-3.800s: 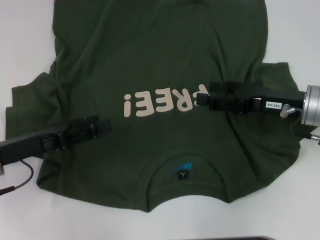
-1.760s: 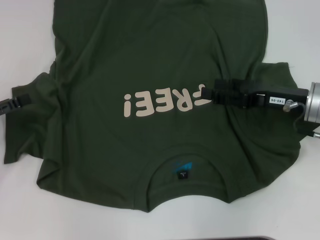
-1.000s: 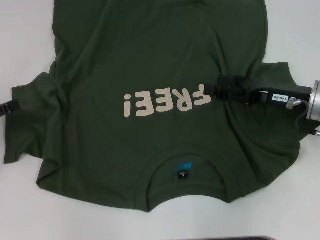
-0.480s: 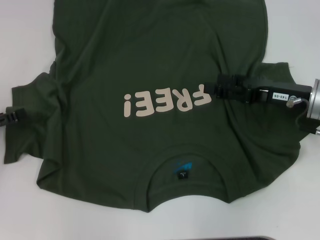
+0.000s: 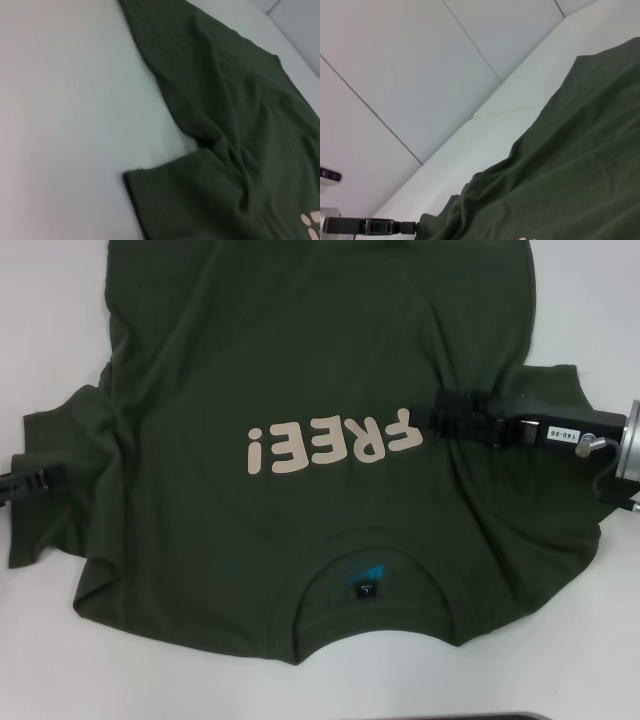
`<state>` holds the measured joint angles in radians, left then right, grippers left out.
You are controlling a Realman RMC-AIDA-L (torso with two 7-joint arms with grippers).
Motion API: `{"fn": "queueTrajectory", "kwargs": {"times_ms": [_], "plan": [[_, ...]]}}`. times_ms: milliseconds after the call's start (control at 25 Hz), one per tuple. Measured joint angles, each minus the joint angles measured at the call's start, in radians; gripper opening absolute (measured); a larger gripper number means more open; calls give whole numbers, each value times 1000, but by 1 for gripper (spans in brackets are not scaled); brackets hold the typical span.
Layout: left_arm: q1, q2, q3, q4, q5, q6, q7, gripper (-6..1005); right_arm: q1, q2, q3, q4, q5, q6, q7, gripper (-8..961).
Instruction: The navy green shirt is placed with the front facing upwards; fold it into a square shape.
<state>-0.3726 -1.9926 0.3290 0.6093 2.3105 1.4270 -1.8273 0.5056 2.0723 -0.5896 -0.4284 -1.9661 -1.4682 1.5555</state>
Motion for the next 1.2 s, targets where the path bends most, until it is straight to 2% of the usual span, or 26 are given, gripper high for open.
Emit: {"fn": "queueTrajectory", "kwargs": {"times_ms": [200,960,1200], "plan": [[-6,8,2,3,20,17,-13,881,-1,0,7,-2,1,-14,0,893],[-17,9,2,9,21,17,-20,871,-6,0,16,4,1,-15,0,893],[-19,11,4,16,25,-5,-56,757,-6,0,23,3,1,-17,0,892]]}}
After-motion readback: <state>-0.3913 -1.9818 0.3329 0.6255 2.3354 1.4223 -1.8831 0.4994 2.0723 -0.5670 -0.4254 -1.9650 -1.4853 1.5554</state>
